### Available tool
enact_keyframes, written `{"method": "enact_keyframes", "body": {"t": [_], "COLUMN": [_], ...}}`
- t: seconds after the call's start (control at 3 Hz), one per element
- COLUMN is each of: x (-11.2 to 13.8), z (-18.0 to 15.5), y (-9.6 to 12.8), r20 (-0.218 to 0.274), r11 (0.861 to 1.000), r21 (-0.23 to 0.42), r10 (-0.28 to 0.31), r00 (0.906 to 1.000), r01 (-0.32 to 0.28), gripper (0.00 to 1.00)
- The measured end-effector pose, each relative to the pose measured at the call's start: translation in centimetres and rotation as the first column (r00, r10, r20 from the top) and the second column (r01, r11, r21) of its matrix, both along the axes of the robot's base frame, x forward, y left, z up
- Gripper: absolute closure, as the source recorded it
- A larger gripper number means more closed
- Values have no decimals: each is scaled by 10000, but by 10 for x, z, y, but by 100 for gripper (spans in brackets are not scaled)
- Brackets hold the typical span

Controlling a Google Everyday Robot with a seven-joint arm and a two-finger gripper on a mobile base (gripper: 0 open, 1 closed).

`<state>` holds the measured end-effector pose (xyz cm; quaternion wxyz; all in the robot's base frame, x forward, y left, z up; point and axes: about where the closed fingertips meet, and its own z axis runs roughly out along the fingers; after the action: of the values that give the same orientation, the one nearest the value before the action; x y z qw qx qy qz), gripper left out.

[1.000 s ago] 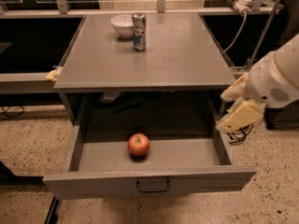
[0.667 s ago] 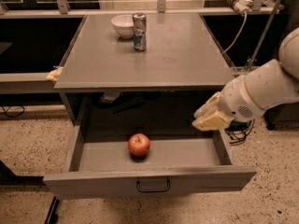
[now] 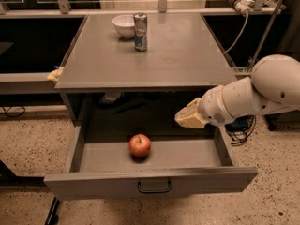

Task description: Pick apple from top drawer and place on counter

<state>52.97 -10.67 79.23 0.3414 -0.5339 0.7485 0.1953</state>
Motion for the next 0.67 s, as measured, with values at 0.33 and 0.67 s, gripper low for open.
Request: {"method": "enact_keyframes", "body": {"t": [0.33, 0.67], "x": [-5, -2], "z": [-22, -47], "y": [4, 28], "r20": [10, 210], "r11": [9991, 9931], "r21": [-165, -97], "r10": [396, 1172], "r00": [9992, 9929], "r01": [-396, -1170], "gripper": [100, 100]}}
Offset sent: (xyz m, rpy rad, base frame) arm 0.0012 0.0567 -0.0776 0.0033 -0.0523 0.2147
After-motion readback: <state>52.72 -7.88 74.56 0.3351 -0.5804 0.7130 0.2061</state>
